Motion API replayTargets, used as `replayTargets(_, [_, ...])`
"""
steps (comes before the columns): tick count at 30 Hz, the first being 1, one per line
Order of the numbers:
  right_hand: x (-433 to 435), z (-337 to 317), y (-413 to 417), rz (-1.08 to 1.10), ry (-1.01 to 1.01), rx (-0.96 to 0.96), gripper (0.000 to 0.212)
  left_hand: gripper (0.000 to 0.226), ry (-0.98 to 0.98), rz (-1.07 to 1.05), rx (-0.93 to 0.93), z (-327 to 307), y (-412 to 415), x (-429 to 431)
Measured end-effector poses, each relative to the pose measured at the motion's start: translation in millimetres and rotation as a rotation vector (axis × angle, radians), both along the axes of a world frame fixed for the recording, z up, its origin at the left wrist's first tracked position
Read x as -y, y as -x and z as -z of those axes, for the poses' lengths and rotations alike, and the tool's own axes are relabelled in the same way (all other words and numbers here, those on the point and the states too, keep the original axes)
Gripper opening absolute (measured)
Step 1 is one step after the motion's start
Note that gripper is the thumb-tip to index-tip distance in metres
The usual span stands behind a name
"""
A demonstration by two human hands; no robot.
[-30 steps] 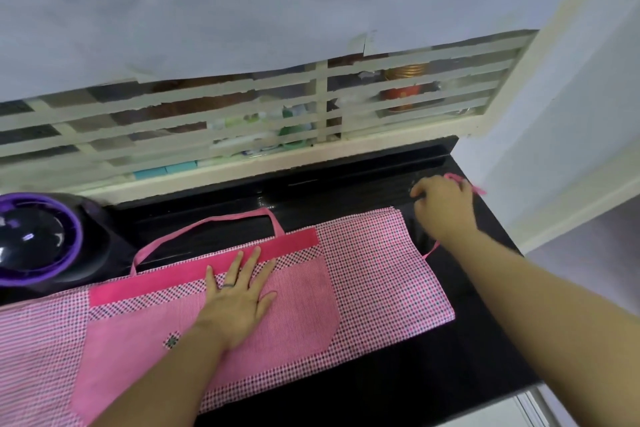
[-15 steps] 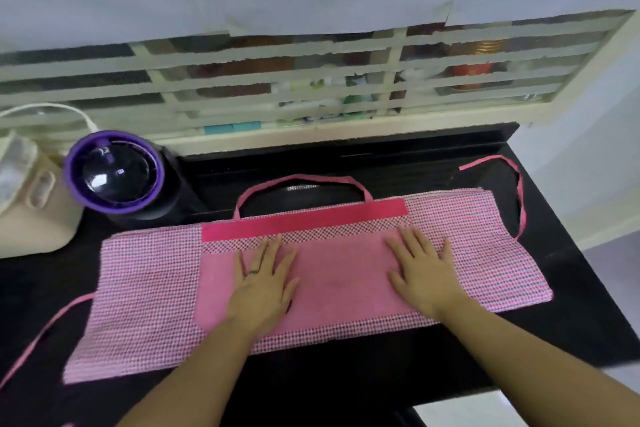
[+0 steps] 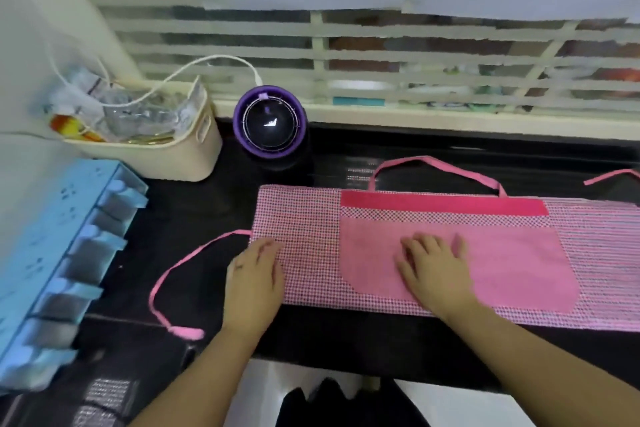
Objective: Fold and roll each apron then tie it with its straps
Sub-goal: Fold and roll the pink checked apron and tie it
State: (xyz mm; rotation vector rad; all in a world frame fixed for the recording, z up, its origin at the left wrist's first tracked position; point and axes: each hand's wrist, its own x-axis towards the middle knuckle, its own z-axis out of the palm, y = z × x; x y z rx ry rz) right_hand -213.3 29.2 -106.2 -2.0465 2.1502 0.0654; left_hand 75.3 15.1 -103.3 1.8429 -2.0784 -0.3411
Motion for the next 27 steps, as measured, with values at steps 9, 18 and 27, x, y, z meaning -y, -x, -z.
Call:
replayTargets(9, [-8, 10, -77, -0.160, -0.174, 0.045, 0.092, 0.056, -0.271, -0.238, -0.075, 4, -55, 11])
replayTargets(18, [-9, -13, -54, -0.170, -0.353, 0.014, 0.094, 0.060, 0.081, -0.282, -0.149, -60, -85, 73])
replayTargets(27, [-25, -13, -98, -0.196, -0.366, 0.019, 0.109, 0.063, -0.187, -0.307, 0.126, -61, -81, 52])
